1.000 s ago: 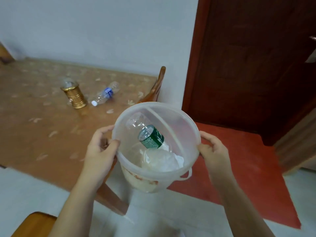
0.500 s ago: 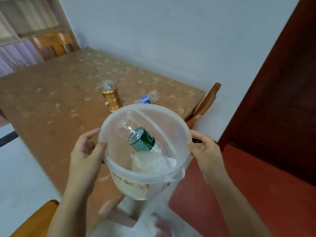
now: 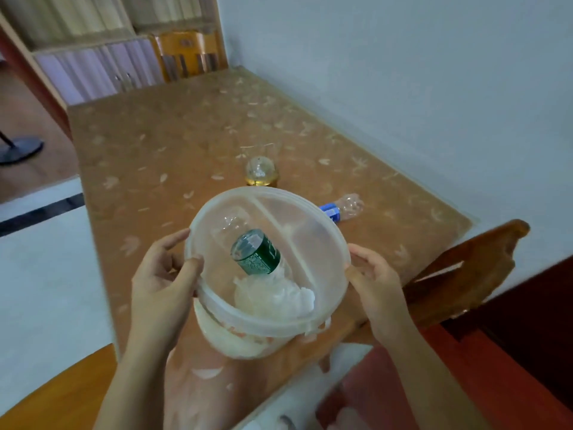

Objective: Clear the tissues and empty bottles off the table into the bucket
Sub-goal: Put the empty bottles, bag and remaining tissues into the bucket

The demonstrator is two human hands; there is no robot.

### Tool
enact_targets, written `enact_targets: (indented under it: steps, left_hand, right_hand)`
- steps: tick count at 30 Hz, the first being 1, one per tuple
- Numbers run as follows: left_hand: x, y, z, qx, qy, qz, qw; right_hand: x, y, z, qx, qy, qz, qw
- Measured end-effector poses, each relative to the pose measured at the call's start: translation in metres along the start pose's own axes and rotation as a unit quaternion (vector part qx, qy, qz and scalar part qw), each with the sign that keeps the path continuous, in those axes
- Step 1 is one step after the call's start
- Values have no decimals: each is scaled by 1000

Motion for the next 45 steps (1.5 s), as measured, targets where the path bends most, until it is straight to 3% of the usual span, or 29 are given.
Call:
enact_targets:
  steps: [10,15,23,29,38,45]
  left_hand:
    - [-15,8,-8,-64,50,161,984]
    - [-7,18,-2,-76,61,191,977]
    - [5,26,0,-97,57,224,968]
    - [16,31,0,-117,44,235,964]
    - [15,26,5,-112,55,250,960]
    - [11,19,5,-104,36,265,958]
  right_hand:
    - [33,91,12,36,-37,-201,978]
    - [-1,144,25,14,-121,-177,977]
    - [-45,224,40,-52,-330,-162,929]
    - [-58,270,61,-10,-416,-166,894]
    - [-56,292,102,25,-557,-271,784]
    - [-60,274,99,-7,-564,-247,788]
Point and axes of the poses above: each hand's wrist, its own y-axis towards the middle knuckle, its own x-axis out of the palm, z = x × y, the point moved 8 cm from there along y, towards the middle knuckle, and after that the axes turned 14 degrees about -z, right-handed, at the moved point
